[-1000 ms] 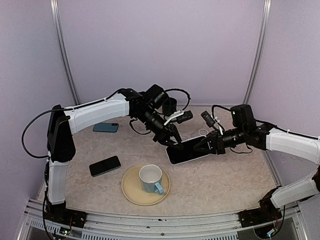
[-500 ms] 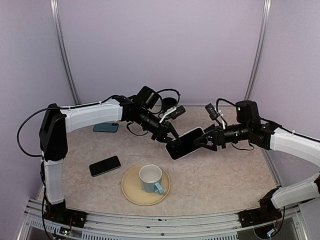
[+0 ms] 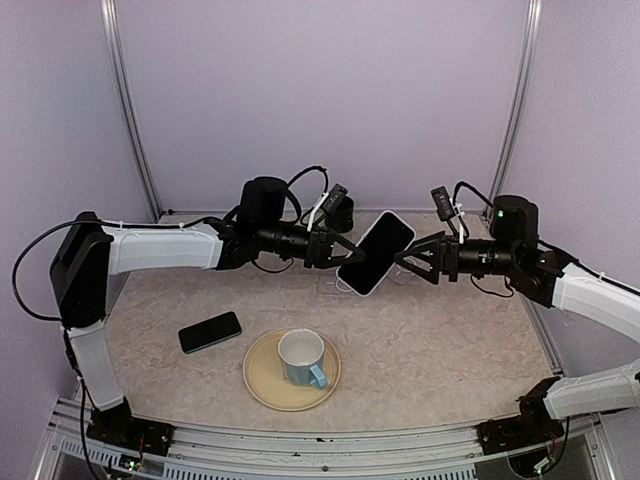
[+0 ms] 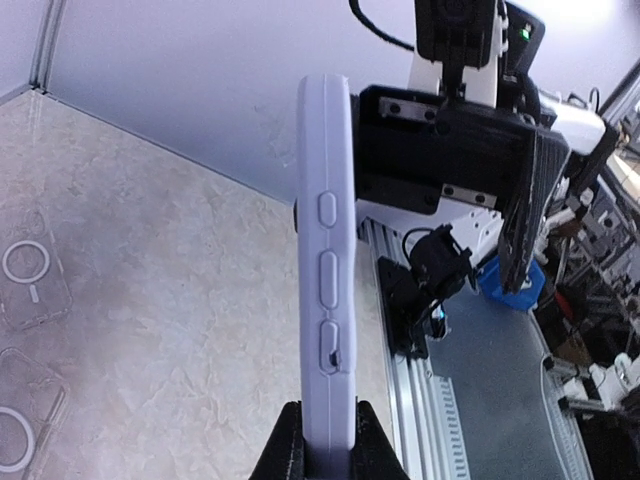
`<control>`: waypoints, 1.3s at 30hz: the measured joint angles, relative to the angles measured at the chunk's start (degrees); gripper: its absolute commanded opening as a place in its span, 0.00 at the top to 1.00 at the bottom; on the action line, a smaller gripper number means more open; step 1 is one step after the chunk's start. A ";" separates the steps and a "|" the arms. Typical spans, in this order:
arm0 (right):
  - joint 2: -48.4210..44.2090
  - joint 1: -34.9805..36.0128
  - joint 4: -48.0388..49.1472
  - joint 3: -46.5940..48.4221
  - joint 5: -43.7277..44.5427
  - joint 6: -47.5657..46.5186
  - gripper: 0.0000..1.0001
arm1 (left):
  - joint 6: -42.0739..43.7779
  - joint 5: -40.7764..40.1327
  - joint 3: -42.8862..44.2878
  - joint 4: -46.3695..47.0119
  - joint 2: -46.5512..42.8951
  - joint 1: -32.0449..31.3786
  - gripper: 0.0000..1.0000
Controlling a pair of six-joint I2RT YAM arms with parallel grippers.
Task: Put the phone into the phone case
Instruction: Pass from the right arm to the left, then pass from the left arm to the right
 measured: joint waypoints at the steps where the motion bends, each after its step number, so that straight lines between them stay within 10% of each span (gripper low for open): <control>1: -0.17 0.00 1.18 -0.39 0.13 0.85 0.08 | -2.62 -0.70 -1.75 3.91 -0.42 -0.04 1.00; 23: 1.33 0.00 17.79 -4.72 0.24 14.01 0.35 | -32.26 -18.27 -19.45 53.57 -1.22 -5.33 1.00; 39: 6.08 0.50 21.51 -4.50 -3.08 16.06 0.67 | -37.66 -26.29 -20.33 61.68 2.89 -7.32 1.00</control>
